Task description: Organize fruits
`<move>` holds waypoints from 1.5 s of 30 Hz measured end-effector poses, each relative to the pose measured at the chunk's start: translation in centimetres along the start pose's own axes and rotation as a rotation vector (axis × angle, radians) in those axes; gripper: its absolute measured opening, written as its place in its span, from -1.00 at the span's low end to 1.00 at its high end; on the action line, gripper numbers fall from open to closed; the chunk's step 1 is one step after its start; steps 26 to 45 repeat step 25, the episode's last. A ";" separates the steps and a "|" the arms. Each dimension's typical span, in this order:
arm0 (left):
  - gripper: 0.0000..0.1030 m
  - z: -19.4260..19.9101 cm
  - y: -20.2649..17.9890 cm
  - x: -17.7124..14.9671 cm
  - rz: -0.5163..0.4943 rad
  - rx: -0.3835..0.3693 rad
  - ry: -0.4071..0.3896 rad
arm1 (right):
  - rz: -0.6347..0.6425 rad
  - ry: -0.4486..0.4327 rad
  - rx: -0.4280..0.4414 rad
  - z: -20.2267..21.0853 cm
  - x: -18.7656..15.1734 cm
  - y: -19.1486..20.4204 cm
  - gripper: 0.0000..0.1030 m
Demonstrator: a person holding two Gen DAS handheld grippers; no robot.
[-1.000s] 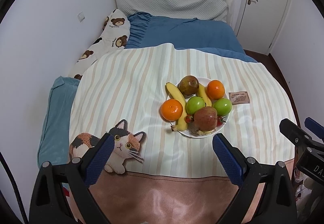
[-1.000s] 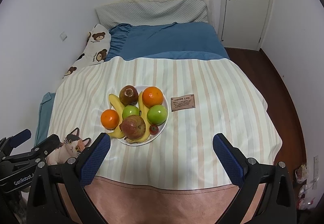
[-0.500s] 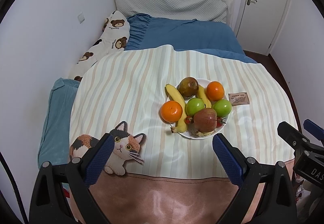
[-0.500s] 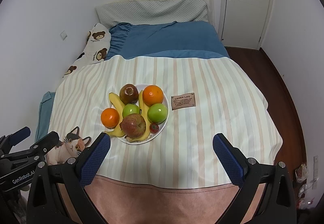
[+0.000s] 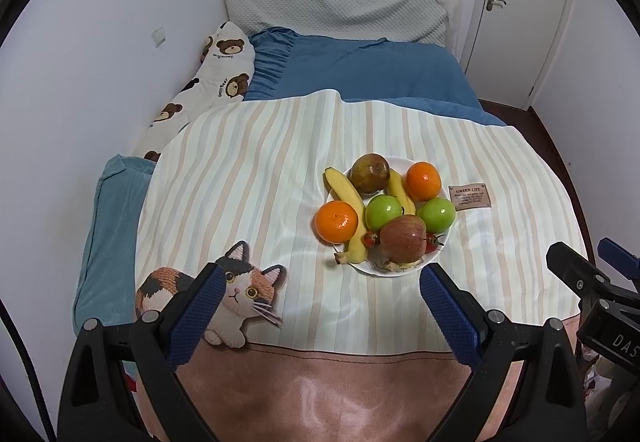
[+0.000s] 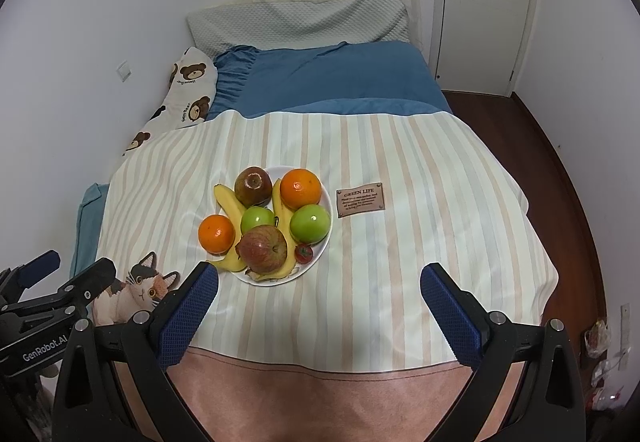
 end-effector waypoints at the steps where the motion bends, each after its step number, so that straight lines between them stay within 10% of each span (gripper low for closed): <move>1: 0.93 0.0 0.0 0.0 0.000 -0.002 0.002 | 0.000 0.002 0.001 0.0 0.0 0.0 1.00; 45: 0.93 -0.1 -0.2 0.2 -0.003 -0.011 -0.003 | 0.003 0.011 0.002 -0.2 0.1 0.0 1.00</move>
Point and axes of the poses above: each gripper's, at about its wrist camera, not at the fingertips, and z roughly against the way its jaws point, y to its left, x to its top, the point moved 7 cm from there along -z, roughly the way its jaws point, and after that the axes turned 14 degrees about -z, right-handed, at the moved point
